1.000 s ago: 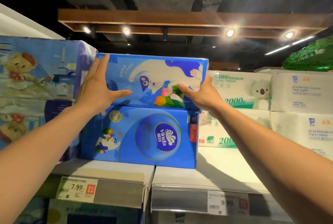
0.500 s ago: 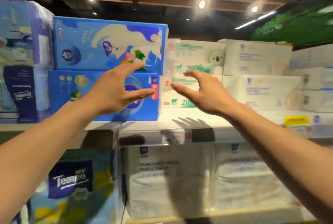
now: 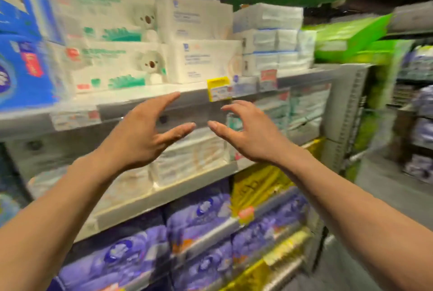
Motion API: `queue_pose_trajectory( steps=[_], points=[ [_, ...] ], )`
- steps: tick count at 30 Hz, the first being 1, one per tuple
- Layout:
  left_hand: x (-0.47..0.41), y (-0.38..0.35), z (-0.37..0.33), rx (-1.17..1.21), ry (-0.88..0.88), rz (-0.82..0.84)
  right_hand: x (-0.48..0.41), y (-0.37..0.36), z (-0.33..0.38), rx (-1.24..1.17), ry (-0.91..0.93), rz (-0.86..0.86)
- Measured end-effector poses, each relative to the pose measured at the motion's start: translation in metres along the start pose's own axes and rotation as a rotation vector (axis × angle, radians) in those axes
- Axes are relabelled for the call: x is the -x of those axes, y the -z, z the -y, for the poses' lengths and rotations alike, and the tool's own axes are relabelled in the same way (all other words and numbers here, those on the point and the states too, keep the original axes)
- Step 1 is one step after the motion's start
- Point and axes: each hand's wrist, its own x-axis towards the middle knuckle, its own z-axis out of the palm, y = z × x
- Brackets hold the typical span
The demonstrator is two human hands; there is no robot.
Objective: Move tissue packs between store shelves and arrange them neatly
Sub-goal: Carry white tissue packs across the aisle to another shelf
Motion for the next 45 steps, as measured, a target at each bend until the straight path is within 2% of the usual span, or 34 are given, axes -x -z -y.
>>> queue_pose_trajectory(
  steps=[5,8,15,24,30,38,45],
  points=[
    [-0.012,-0.08,-0.107,0.141,-0.115,0.104,0.083,0.079,-0.088,0.137,-0.101,0.085],
    [-0.021,-0.128,-0.182,0.194,-0.189,0.16,0.136,0.13,-0.141,0.169,-0.183,0.073],
    [-0.055,-0.234,-0.353,0.348,-0.381,0.344,0.253,0.255,-0.246,0.275,-0.47,0.079],
    [-0.121,-0.369,-0.506,0.497,-0.54,0.477,0.337,0.349,-0.375,0.343,-0.795,-0.036],
    [-0.184,-0.478,-0.599,0.564,-0.718,0.505,0.361,0.391,-0.481,0.412,-0.983,-0.102],
    [-0.296,-0.584,-0.735,0.648,-1.007,0.602,0.393,0.441,-0.605,0.403,-1.273,-0.339],
    [-0.323,-0.682,-0.872,0.748,-1.139,0.735,0.449,0.494,-0.694,0.428,-1.441,-0.485]
  ],
)
